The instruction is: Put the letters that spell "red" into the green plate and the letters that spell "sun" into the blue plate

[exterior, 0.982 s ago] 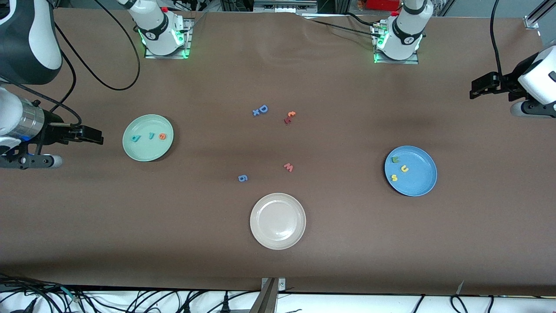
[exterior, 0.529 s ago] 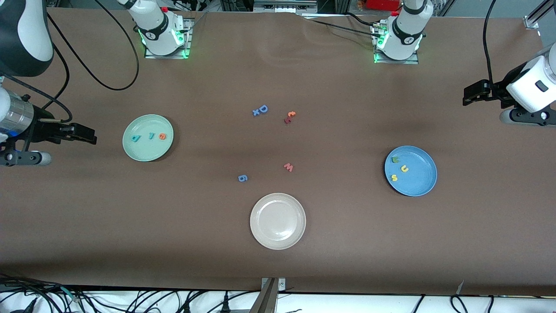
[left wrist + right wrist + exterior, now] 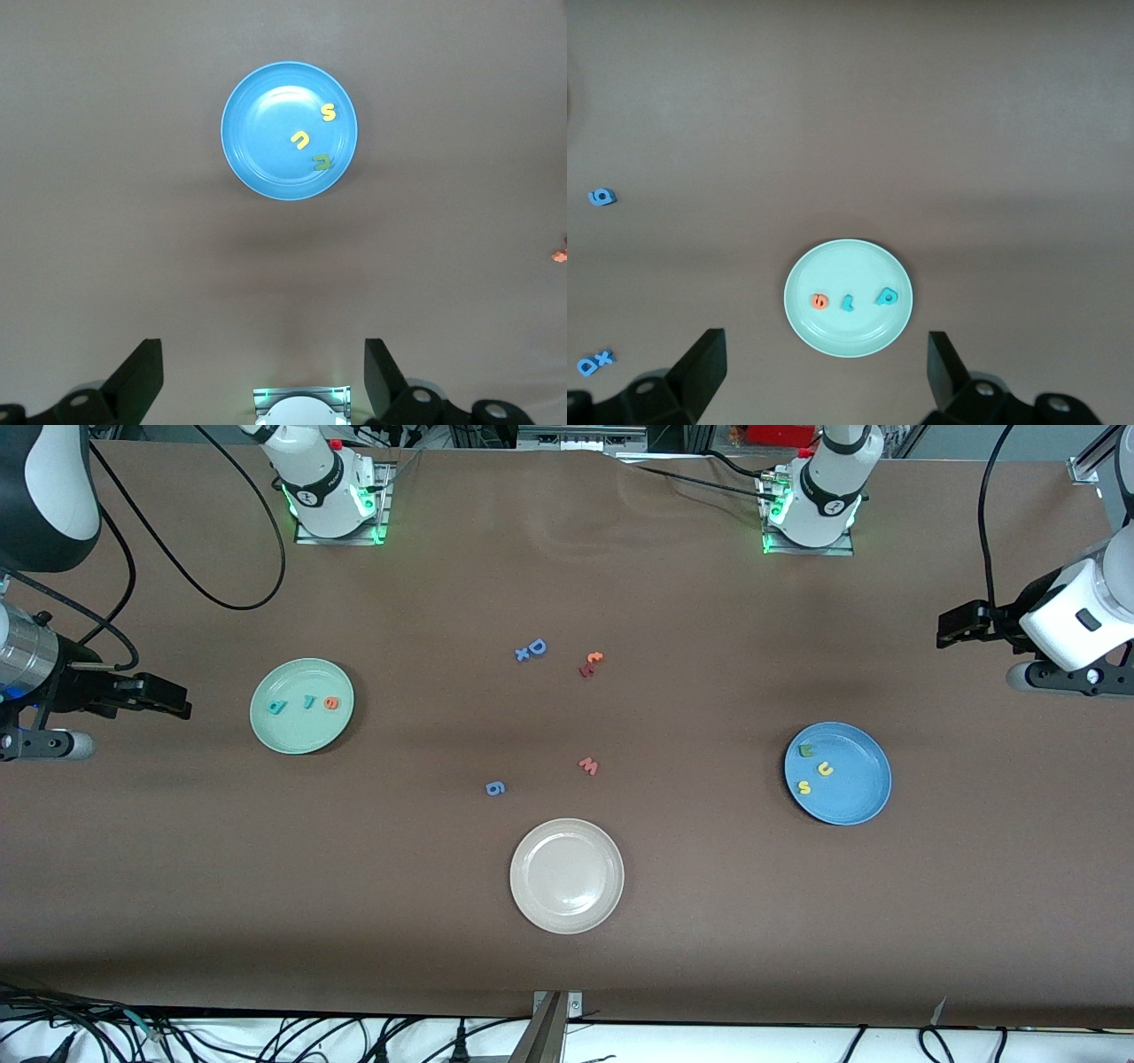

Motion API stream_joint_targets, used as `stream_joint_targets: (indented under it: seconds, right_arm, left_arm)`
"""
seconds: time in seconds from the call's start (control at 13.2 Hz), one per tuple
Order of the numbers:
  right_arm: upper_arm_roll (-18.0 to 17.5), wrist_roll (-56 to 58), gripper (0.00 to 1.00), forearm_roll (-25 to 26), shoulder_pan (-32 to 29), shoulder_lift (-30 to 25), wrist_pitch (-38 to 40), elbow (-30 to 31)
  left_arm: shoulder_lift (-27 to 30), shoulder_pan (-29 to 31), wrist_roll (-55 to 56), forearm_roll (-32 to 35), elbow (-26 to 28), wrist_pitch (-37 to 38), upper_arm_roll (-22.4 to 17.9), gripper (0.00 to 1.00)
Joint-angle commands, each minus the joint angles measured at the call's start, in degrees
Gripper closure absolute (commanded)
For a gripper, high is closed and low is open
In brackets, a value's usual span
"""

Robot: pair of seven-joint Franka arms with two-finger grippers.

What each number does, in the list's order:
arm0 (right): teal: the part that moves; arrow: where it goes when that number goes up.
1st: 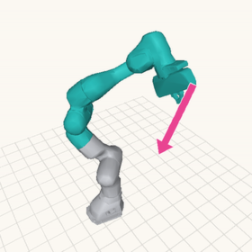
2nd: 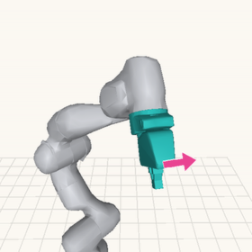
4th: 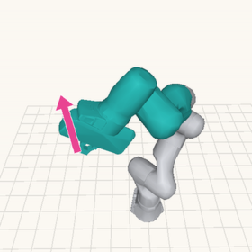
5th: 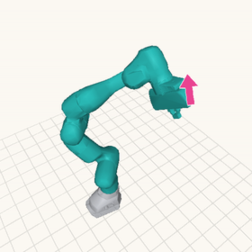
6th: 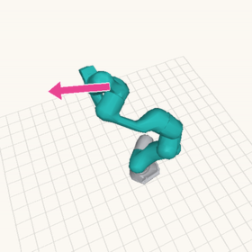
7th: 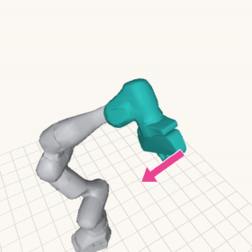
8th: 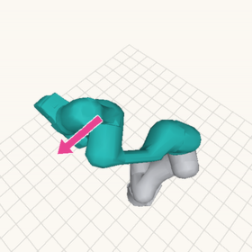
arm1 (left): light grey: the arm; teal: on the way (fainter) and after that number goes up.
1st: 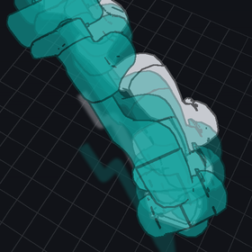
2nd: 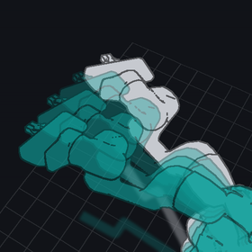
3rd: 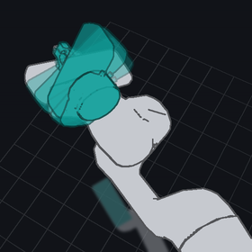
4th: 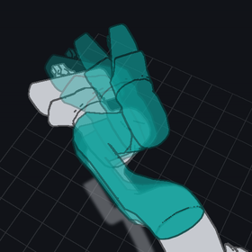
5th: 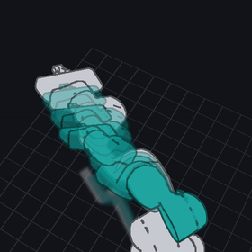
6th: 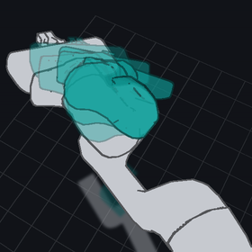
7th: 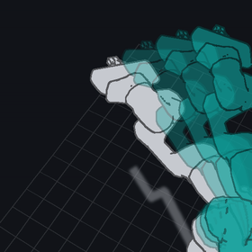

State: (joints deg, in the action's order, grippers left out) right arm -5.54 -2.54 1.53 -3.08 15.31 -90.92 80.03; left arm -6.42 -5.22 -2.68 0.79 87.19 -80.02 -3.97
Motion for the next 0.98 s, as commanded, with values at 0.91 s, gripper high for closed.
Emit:
stream_joint_targets:
  seconds: [0.91]
  right_arm:
    - [0.70, -0.80, 0.00, -1.35, -1.05, -0.80, 2.15, 0.04]
  left_arm:
    - [-0.43, -0.50, -0.75, -0.71, -2.29, 0.13, -0.25, 0.00]
